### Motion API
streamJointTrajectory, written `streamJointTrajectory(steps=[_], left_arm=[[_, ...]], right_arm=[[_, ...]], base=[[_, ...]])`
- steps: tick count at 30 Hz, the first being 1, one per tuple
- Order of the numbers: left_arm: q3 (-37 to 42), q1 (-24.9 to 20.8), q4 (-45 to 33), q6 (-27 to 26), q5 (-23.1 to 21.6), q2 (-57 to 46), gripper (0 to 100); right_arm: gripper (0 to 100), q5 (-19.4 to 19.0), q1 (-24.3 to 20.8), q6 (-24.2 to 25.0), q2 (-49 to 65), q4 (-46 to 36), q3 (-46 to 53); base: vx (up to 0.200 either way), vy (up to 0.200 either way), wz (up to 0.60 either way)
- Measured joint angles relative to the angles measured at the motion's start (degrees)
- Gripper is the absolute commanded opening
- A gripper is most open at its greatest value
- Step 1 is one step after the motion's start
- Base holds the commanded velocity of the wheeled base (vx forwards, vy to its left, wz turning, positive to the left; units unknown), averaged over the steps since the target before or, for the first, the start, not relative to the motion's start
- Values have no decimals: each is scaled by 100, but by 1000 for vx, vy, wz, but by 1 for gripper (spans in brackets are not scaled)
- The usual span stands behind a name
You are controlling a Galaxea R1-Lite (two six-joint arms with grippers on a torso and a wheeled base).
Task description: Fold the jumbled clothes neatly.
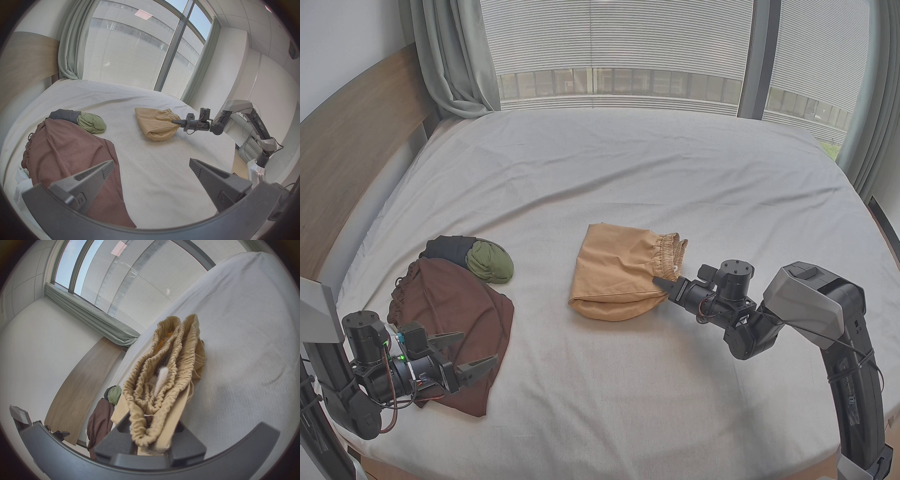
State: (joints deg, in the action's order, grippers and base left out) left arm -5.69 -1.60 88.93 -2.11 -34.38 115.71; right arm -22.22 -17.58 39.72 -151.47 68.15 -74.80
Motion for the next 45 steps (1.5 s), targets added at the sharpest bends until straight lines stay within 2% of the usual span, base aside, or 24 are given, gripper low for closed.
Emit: streamJointTrajectory(steps=[3, 4, 15, 20, 29, 45], left_arm=[[0, 2, -2, 0, 2, 0, 100], [-1, 4, 0, 4, 2, 0, 100], [-26, 0, -2, 41, 2, -9, 100], [-28, 2, 0, 44, 2, -13, 100], [-54, 2, -2, 110, 2, -15, 100], [-65, 22, 2, 116, -22, -34, 100]], right_arm=[[0, 4, -2, 0, -38, 26, 55], [100, 4, -2, 0, -46, 28, 63], [100, 112, 74, -283, -84, 200, 143], [100, 158, 286, -780, 32, 367, 239], [100, 189, 510, -841, 579, 428, 333], [100, 272, -168, -852, 706, 12, -78]], base=[[0, 0, 0], [0, 0, 0], [0, 0, 0], [0, 0, 0], [0, 0, 0], [0, 0, 0]])
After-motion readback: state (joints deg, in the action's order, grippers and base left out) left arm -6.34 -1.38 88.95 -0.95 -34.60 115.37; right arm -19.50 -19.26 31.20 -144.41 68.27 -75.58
